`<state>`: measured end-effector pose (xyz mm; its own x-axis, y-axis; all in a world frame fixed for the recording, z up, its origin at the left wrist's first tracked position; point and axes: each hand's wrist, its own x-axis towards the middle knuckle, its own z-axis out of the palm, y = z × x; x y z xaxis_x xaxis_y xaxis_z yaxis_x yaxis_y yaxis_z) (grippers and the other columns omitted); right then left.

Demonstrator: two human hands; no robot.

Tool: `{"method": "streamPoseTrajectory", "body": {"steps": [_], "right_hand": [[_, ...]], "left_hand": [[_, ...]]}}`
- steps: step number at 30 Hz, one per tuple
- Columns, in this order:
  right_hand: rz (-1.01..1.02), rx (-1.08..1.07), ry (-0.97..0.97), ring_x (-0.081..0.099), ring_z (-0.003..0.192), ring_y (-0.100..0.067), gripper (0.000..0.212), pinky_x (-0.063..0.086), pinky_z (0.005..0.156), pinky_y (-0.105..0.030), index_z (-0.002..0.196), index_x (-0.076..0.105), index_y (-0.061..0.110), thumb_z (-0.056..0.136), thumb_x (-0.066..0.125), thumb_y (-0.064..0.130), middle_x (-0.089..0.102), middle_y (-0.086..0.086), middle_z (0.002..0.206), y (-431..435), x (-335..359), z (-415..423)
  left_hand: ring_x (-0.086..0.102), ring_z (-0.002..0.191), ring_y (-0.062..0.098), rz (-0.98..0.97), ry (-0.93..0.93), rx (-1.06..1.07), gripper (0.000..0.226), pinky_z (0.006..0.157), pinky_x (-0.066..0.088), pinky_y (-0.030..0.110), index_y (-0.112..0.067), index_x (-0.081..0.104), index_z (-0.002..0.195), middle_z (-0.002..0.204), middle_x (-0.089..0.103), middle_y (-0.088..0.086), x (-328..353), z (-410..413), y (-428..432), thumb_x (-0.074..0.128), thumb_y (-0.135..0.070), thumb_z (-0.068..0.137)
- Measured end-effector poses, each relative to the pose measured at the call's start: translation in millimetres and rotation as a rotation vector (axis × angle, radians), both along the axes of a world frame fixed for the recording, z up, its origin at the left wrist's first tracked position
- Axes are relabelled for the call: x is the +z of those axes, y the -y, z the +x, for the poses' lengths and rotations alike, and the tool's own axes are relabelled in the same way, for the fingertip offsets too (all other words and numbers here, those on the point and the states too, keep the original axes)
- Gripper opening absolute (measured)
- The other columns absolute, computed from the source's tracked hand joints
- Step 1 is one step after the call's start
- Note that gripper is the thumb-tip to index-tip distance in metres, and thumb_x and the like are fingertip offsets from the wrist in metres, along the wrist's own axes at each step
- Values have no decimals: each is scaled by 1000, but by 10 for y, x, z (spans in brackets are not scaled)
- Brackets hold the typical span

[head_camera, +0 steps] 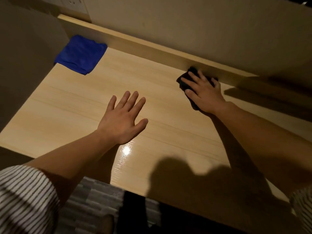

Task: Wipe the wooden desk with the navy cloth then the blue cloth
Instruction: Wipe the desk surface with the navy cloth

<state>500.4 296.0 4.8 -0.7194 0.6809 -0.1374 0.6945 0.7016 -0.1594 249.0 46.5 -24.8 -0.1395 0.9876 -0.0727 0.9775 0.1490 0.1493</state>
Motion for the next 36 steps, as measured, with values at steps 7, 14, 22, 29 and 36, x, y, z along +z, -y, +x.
{"method": "streamPoseTrajectory", "body": {"steps": [7,14,22,29,36], "right_hand": [[-38,43,14,-3,158,-25,52,1,115,-68,154,11,62,102,11,67,9,19,171,294,-60,89],[-30,124,35,-1,159,-26,53,5,118,-65,156,13,59,103,10,64,11,18,171,1105,-45,236],[-31,164,42,-4,159,-23,53,5,120,-60,158,16,54,106,16,60,8,17,171,2108,-8,379],[-31,152,12,-1,159,-21,50,9,117,-55,158,19,54,108,23,57,12,18,171,2761,-24,424],[-77,54,-114,14,157,-16,46,19,109,-46,154,39,46,108,34,48,29,16,166,3214,-13,420]], "left_hand": [[-16,163,17,-29,-13,3,80,130,-5,55,-39,-4,169,178,-11,-5,30,8,10,6,-79,101],[-20,162,19,-59,-17,-12,80,130,-8,56,-38,-9,168,177,-16,-4,40,-14,-18,1,-80,100],[-15,163,24,-66,-13,-27,83,129,-6,59,-35,-8,169,178,-11,1,47,-12,-36,-1,-79,99],[-12,164,27,-72,-1,-46,87,128,-4,61,-33,-5,169,179,-9,2,50,-28,-57,-3,-80,96],[-7,164,30,-56,74,-29,83,128,-3,62,-30,6,170,179,-2,6,121,19,-59,6,-74,101]]}}
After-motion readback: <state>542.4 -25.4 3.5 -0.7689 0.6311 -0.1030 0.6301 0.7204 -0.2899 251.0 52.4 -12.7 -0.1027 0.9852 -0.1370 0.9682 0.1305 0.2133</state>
